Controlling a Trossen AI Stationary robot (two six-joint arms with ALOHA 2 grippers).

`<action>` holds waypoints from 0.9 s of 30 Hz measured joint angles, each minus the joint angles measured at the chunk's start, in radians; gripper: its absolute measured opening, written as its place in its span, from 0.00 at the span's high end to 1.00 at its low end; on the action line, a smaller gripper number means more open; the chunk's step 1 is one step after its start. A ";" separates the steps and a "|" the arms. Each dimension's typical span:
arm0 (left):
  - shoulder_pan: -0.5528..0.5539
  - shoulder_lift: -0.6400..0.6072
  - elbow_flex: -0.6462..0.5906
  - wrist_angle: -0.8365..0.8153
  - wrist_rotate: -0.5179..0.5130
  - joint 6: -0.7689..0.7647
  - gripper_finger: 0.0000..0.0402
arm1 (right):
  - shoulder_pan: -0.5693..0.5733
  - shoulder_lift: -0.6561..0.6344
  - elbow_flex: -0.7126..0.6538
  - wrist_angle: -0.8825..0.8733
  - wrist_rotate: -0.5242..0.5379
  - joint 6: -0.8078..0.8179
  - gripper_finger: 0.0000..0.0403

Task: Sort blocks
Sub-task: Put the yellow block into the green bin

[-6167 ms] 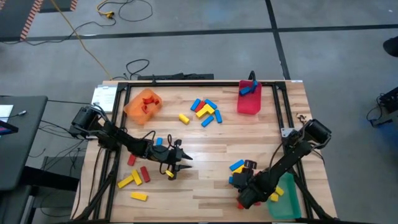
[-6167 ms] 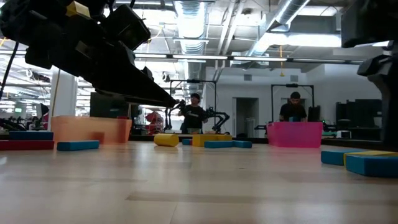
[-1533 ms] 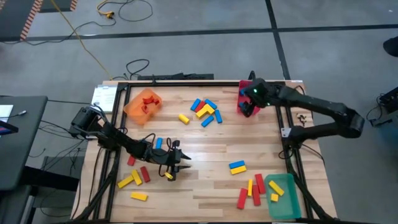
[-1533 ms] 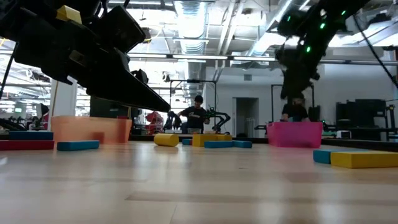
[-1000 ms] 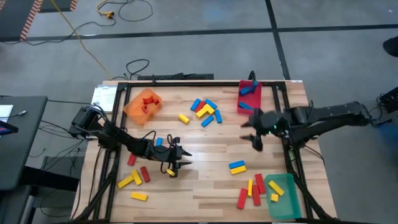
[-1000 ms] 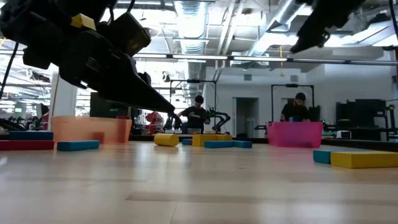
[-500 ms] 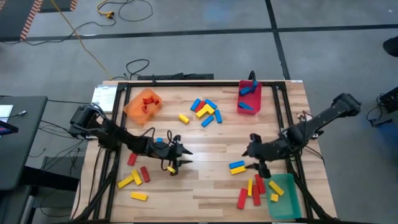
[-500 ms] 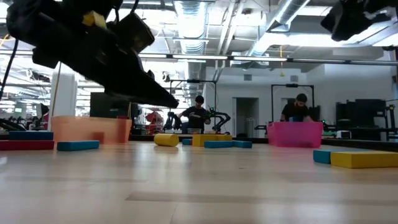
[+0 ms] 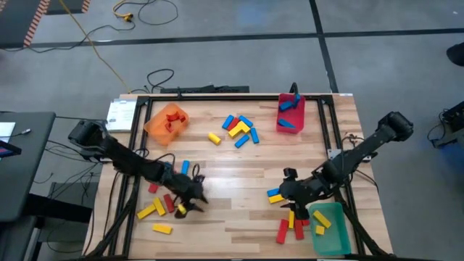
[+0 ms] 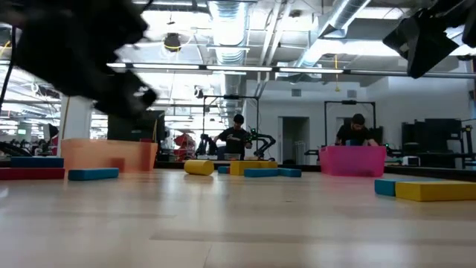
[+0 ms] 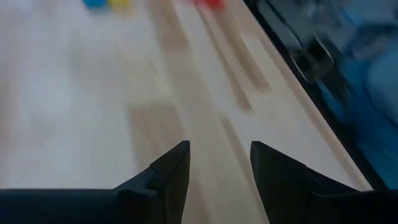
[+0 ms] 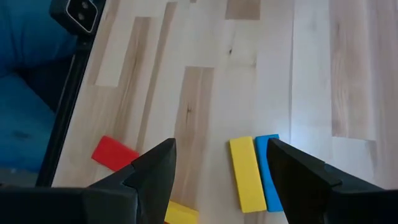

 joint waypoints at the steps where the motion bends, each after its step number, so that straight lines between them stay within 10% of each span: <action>1: -0.023 -0.013 0.000 -0.042 0.003 -0.012 0.59 | 0.000 0.005 0.000 0.005 0.000 0.000 0.34; 27: -0.581 -0.128 0.181 -0.655 -0.380 -0.402 0.59 | -0.051 0.018 0.000 0.084 0.018 -0.009 0.34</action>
